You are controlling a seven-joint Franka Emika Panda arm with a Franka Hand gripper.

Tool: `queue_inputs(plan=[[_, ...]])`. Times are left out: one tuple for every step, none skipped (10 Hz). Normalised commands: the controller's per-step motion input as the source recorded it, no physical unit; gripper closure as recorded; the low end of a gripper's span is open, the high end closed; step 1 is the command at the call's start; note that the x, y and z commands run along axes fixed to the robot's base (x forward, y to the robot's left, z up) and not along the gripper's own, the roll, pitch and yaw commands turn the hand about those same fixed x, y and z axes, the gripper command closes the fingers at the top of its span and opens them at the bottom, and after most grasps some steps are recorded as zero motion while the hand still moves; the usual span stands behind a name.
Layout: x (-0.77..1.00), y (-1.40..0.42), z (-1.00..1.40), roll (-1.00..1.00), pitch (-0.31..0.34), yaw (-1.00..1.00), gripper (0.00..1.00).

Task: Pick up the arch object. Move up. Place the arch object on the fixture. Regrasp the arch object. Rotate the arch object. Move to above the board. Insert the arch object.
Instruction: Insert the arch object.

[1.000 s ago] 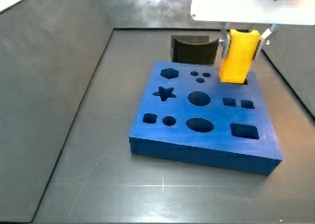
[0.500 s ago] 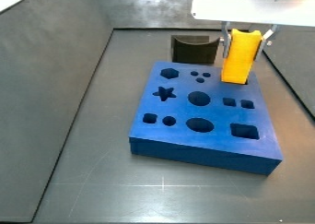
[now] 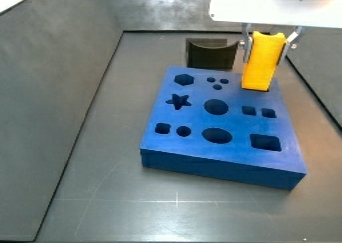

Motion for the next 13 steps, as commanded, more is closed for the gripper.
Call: queue_inputs(plan=[[1.00,0.00,-0.69,0.04,0.047,0.00,1.00],[1.00,-0.09,-0.69,0.10,0.054,0.00,1.00],[1.00,-0.17,-0.73,0.14,0.060,0.00,1.00],[1.00,-0.21,-0.76,0.13,0.020,0.00,1.00],[0.99,-0.22,-0.78,0.12,0.001,0.00,1.00],[0.87,-0.16,-0.55,0.23,0.196,0.00,1.00],[0.40,0.00,-0.20,0.16,0.221,-0.03,1.00],[0.35,0.00,-0.68,0.17,0.143,0.00,1.00],[0.34,0.00,-1.00,0.10,0.079,-0.05,1.00],[0.38,0.00,-1.00,0.08,0.070,-0.09,1.00],[0.15,0.03,-0.14,-0.08,-0.020,-0.05,1.00],[0.00,0.06,-0.02,-0.05,-0.016,-0.07,1.00],[0.00,0.00,0.00,0.00,0.000,0.00,1.00]])
